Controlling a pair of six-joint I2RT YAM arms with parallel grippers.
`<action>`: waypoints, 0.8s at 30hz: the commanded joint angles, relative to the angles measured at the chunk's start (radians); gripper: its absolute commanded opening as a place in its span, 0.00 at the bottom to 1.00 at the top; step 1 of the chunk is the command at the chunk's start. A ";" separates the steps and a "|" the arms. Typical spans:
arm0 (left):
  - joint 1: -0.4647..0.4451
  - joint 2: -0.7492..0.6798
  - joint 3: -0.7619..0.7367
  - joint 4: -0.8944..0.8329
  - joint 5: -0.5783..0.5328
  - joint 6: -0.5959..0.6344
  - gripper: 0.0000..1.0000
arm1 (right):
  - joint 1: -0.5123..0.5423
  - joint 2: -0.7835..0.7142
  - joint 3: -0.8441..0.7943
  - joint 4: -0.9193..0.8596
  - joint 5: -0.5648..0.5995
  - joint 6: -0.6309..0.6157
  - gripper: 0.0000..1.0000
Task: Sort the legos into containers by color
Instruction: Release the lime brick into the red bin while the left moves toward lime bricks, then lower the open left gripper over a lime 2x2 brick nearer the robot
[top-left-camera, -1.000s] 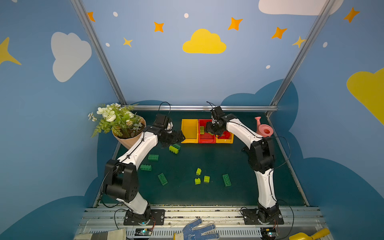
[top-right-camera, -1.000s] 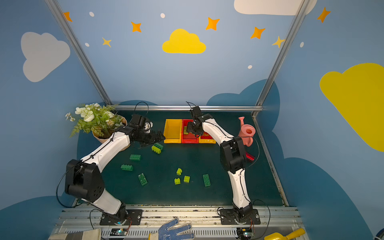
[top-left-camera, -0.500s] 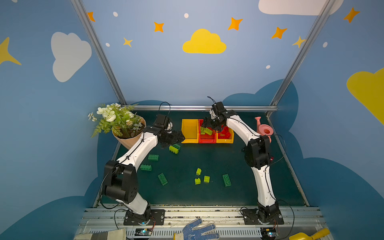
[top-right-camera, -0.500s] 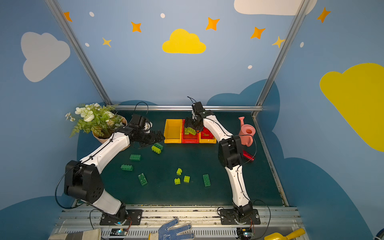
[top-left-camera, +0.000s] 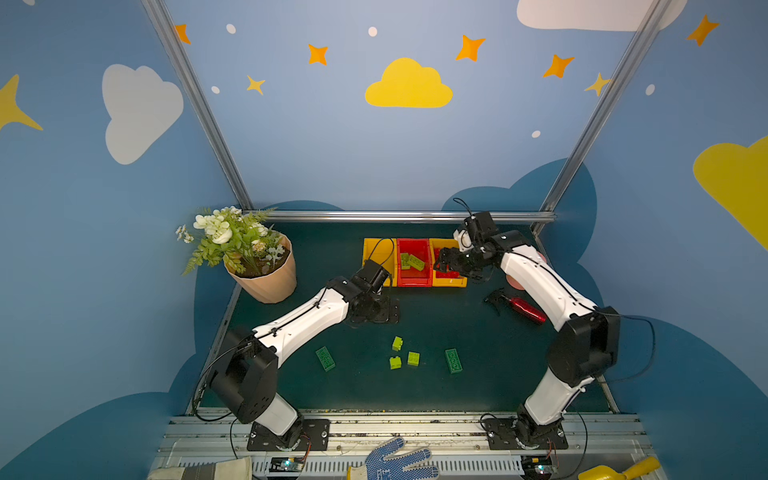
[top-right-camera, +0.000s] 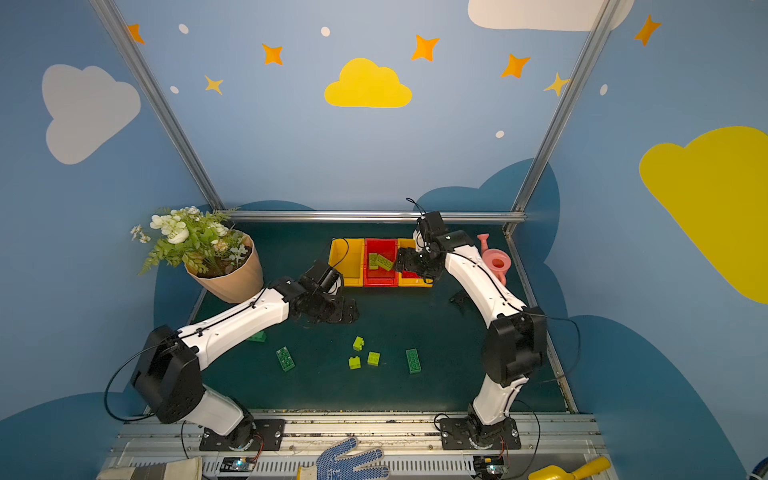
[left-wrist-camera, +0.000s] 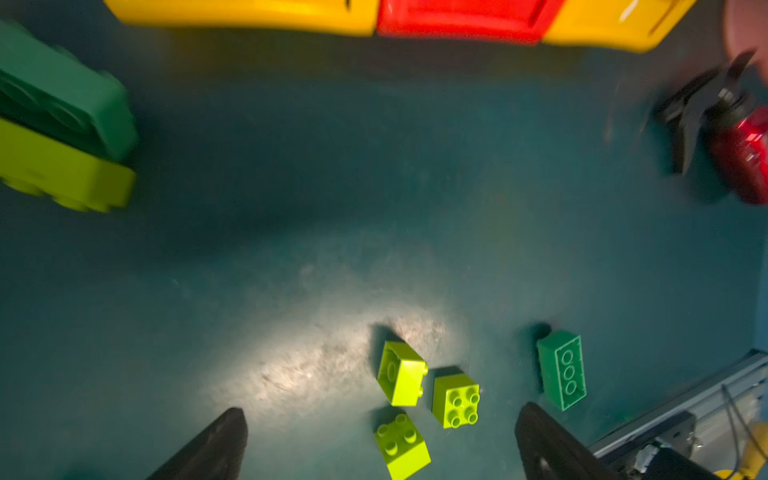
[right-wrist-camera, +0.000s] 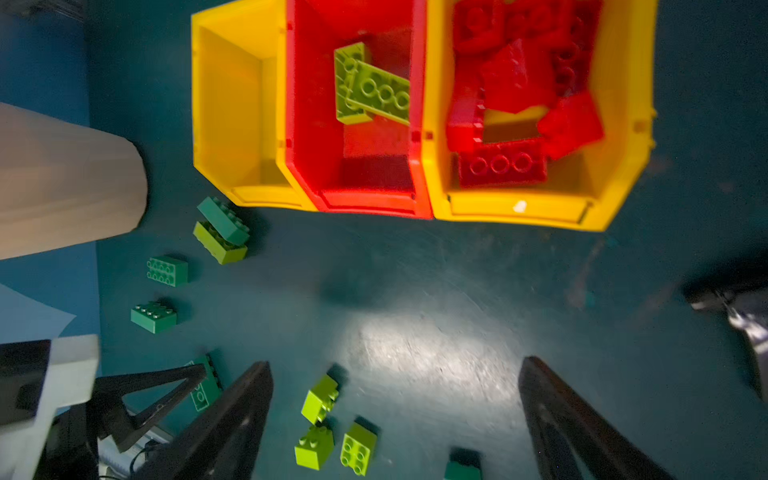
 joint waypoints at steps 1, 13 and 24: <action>-0.082 0.014 -0.011 -0.008 -0.073 -0.054 1.00 | -0.019 -0.114 -0.118 -0.037 0.017 -0.030 0.91; -0.244 0.141 -0.049 0.039 -0.169 -0.182 0.94 | -0.082 -0.421 -0.342 -0.121 0.034 -0.055 0.91; -0.247 0.251 0.009 0.025 -0.221 -0.176 0.80 | -0.110 -0.583 -0.461 -0.123 0.042 -0.031 0.91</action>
